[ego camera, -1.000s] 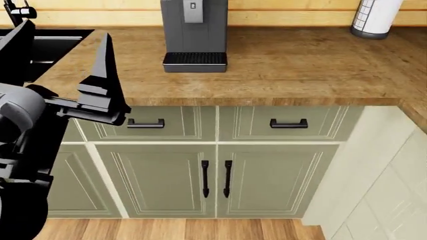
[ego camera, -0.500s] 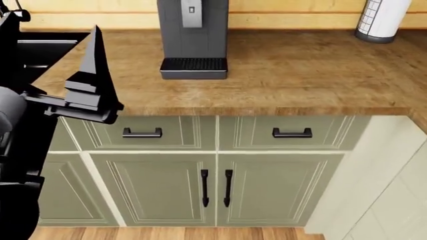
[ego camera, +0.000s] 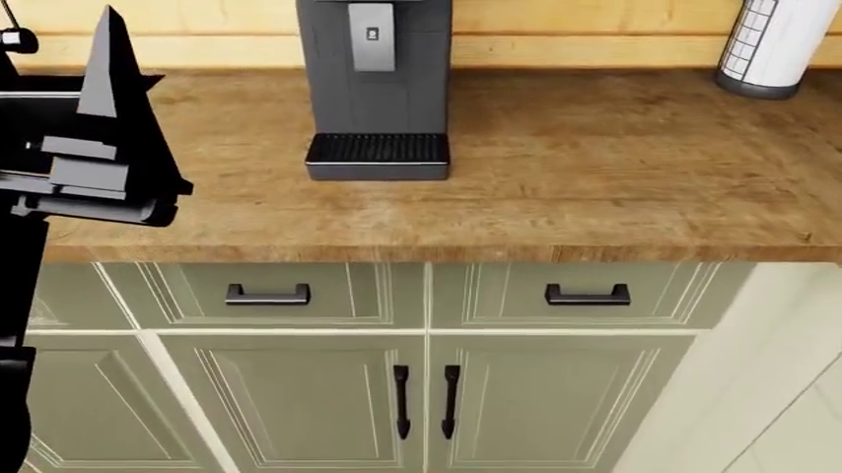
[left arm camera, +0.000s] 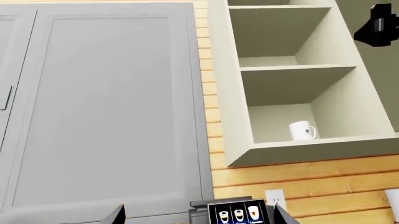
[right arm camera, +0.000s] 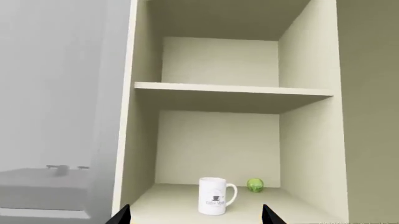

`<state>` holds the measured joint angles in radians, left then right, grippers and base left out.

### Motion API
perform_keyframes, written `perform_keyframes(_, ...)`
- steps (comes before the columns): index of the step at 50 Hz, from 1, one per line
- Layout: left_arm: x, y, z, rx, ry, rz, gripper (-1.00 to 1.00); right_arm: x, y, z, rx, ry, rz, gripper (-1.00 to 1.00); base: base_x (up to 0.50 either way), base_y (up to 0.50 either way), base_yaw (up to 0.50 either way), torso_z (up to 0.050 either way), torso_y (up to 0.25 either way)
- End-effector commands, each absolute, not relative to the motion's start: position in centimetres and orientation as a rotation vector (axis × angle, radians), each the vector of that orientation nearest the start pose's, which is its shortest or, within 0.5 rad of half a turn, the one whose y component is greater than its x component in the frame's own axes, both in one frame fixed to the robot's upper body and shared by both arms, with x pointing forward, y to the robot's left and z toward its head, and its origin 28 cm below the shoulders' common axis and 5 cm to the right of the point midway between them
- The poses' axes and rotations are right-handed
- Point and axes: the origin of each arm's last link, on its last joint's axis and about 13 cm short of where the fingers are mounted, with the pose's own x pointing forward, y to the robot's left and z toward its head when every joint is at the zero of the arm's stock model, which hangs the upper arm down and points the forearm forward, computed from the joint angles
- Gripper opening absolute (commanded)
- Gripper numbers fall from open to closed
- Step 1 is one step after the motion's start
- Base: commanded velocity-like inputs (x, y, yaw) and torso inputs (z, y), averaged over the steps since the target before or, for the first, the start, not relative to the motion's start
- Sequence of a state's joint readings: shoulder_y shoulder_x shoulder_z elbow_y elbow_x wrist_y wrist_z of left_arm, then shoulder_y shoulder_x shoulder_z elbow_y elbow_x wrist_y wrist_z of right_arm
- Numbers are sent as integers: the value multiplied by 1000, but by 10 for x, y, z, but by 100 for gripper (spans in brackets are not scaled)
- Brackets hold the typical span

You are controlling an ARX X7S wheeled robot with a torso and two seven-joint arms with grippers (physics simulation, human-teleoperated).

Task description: Pick the mug from the cabinet, place it under the coffee machine dispenser, and press the start button.

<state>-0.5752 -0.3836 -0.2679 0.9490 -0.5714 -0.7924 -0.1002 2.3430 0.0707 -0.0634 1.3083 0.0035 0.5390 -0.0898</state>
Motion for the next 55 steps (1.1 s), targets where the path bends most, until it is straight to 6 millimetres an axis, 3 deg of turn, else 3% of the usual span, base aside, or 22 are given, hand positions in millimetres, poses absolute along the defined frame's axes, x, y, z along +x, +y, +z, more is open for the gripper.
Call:
perform_keyframes(1,194,262,271,62,-741,-93,100,318,-128,568,-8,-471,9,100,238,-8,0,0,0)
perform_keyframes(25,192,263,267,57,-732,-101,100,317,-124,569,-61,-460,3,100,237,-91,0,0,0)
perform_keyframes(55,203,264,260,57,-731,-107,100,320,-124,565,-72,-447,5,100,238,-15,0,0,1)
